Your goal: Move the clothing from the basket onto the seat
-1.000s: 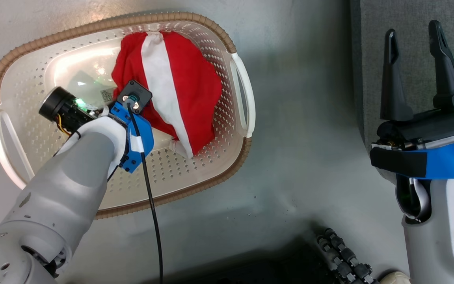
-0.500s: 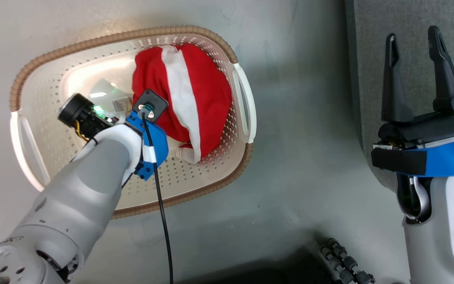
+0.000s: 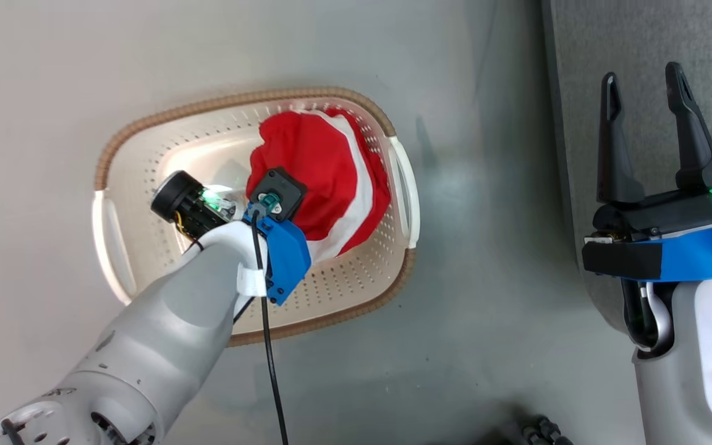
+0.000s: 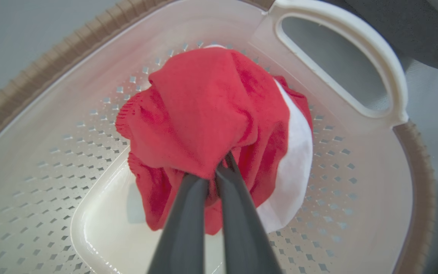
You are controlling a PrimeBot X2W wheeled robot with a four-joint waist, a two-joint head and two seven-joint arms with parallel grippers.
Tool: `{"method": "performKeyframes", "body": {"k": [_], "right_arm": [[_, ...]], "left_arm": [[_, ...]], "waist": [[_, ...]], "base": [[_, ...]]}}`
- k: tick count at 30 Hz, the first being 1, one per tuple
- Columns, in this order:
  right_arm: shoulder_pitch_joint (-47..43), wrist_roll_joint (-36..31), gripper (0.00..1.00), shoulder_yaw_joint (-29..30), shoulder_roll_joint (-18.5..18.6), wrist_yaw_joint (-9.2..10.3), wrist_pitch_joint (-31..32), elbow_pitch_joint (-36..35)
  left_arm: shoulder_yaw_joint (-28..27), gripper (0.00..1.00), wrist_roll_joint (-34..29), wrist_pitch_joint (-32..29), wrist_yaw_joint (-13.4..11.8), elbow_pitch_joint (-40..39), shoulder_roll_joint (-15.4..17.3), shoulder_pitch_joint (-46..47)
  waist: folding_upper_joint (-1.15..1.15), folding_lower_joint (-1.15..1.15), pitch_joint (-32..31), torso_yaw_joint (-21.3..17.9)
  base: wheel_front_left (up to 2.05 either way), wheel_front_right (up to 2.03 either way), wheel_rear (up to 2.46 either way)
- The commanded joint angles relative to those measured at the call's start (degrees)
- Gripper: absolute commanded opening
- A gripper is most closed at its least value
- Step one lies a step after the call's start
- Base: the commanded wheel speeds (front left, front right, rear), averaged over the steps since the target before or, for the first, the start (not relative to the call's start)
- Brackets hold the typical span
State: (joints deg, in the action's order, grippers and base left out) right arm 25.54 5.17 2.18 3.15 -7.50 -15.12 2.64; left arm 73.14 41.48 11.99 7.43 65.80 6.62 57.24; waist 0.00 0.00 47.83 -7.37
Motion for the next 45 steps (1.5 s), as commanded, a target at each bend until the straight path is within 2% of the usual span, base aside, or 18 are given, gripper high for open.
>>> {"method": "performKeyframes", "body": {"k": [1, 10, 13, 32, 45], "right_arm": [[-0.64, -0.24, 1.00, 0.03, 0.41, 0.01, -0.07, 0.07], [-2.99, -0.51, 1.00, 1.27, 1.40, 0.01, -0.07, 1.72], [-3.93, -0.49, 1.00, 1.57, 1.71, 0.01, -0.06, 2.28], [-11.65, 0.18, 1.00, 3.12, 0.98, 0.00, -0.06, 5.66], [-16.90, 0.42, 1.00, 4.42, 0.50, 0.00, -0.07, 6.98]], "left_arm": [[0.16, 0.00, 0.42, 0.61, 0.08, -0.42, -0.27, -0.34], [0.21, 0.00, 2.42, 3.20, 0.08, -4.20, -1.45, -1.75], [-1.65, 0.00, 2.64, 3.28, 0.08, -6.94, -1.55, -1.84], [-18.13, 0.00, -7.56, 3.27, -0.13, -21.03, -0.06, -11.60], [-20.88, 0.00, -11.72, 3.28, 0.03, -25.50, -0.33, -13.79]], "waist": [[0.00, 0.00, -2.12, 1.20], [0.00, 0.00, -9.95, 4.43], [0.00, 0.00, -12.61, 5.39], [0.00, 0.00, -29.36, 8.71], [0.00, 0.00, -37.33, 9.73]], "base": [[0.00, 0.00, 0.00], [0.00, 0.00, 0.00], [0.00, 0.00, 0.00], [0.00, 0.00, 0.00], [0.00, 0.00, 0.00]]}}
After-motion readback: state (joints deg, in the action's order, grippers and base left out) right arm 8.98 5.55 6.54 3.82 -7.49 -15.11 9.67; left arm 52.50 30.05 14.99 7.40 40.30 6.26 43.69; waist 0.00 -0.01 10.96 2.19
